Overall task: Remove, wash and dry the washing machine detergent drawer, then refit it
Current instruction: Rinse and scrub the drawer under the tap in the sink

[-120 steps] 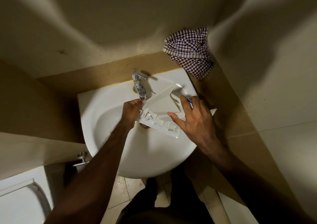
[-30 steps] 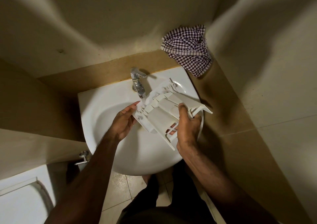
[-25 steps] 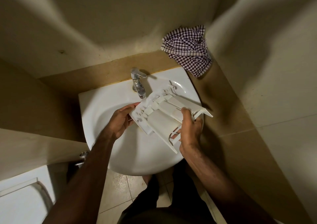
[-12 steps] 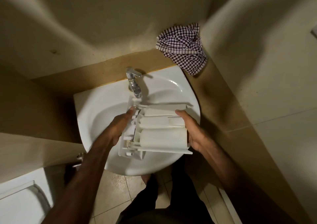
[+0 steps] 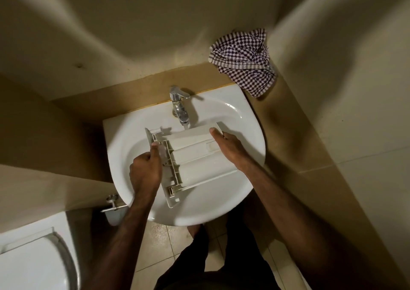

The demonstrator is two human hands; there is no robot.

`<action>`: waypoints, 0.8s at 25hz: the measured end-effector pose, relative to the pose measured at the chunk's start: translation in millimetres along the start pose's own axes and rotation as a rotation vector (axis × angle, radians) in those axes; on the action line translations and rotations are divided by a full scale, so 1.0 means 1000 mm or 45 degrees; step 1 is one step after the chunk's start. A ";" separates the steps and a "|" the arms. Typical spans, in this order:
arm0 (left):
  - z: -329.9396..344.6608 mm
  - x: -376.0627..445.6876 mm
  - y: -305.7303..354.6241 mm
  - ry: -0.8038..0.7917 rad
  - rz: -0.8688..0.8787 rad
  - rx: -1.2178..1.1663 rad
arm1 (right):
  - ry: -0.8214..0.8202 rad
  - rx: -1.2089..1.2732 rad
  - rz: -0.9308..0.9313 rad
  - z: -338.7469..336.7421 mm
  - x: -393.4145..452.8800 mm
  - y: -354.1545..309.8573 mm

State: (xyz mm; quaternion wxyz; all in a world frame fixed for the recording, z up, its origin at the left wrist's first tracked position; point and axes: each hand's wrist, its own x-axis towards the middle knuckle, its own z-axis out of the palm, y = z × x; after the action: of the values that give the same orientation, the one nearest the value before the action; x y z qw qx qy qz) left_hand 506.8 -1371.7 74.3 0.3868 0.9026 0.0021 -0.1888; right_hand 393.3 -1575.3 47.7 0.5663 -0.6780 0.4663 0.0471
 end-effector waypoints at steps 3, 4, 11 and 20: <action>-0.001 -0.008 0.005 0.093 -0.015 -0.079 | 0.108 -0.224 -0.063 0.007 0.017 -0.001; 0.002 -0.014 0.007 0.089 -0.029 -0.155 | 0.162 -0.229 -0.088 0.006 0.020 0.004; 0.019 -0.017 -0.004 0.260 0.068 -0.220 | 0.717 -0.330 -0.655 0.029 0.027 0.022; 0.040 -0.012 0.006 0.450 0.132 -0.137 | 0.924 -0.851 -0.935 0.042 0.057 0.020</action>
State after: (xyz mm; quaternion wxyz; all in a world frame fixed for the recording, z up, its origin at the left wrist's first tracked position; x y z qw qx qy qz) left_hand 483.5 -1402.3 57.6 0.4372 0.8987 0.0335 -0.0068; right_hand 430.6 -1572.4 -15.6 0.1075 -0.9081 0.3253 -0.2409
